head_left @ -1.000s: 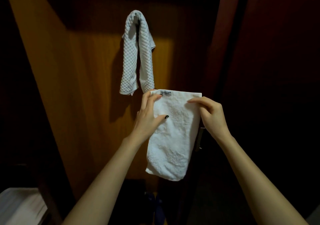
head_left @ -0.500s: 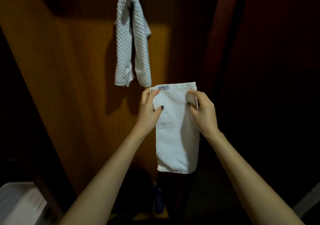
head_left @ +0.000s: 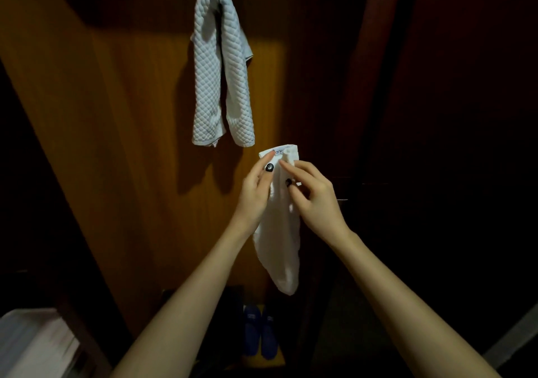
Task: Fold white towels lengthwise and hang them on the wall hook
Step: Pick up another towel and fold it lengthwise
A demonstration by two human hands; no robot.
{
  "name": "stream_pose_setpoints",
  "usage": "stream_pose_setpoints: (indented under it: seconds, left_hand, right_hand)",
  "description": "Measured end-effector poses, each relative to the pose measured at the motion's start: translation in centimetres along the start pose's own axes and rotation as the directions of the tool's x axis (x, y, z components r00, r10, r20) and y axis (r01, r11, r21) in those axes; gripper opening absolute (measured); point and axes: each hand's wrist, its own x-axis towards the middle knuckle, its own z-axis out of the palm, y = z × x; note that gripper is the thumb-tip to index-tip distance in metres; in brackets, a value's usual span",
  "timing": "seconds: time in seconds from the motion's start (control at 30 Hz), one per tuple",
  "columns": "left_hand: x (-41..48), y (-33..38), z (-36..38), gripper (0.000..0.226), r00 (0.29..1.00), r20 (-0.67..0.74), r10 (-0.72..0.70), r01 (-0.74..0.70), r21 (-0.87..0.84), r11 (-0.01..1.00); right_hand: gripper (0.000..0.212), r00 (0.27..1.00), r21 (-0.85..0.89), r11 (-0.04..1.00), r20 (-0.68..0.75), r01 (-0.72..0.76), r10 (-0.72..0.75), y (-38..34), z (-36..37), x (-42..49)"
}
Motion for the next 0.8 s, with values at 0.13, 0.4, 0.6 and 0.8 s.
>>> stream_pose_setpoints:
  seconds: [0.13,0.4,0.6,0.8]
  left_hand:
    - [-0.3,-0.2,-0.5,0.028,1.000,-0.009,-0.002,0.001,-0.052,0.999]
    - [-0.2,-0.7,-0.8,0.022,0.994,-0.107,-0.028,0.022,-0.059,0.998]
    - [-0.3,0.0,-1.0,0.020,0.997,-0.078,-0.018,0.012,-0.074,0.997]
    - [-0.3,0.4,-1.3,0.015,1.000,0.002,0.017,-0.017,-0.098,0.995]
  right_hand:
    - [0.054,0.996,0.104,0.993,0.077,-0.051,0.043,-0.5,0.3,0.2]
    - [0.055,0.991,0.179,0.975,0.023,-0.134,0.132,-0.2,0.0,0.3]
    - [0.037,0.991,0.034,0.991,-0.018,-0.130,0.130,0.3,-1.3,1.5]
    - [0.005,0.974,0.079,0.973,0.080,-0.217,0.211,0.0,-2.3,3.1]
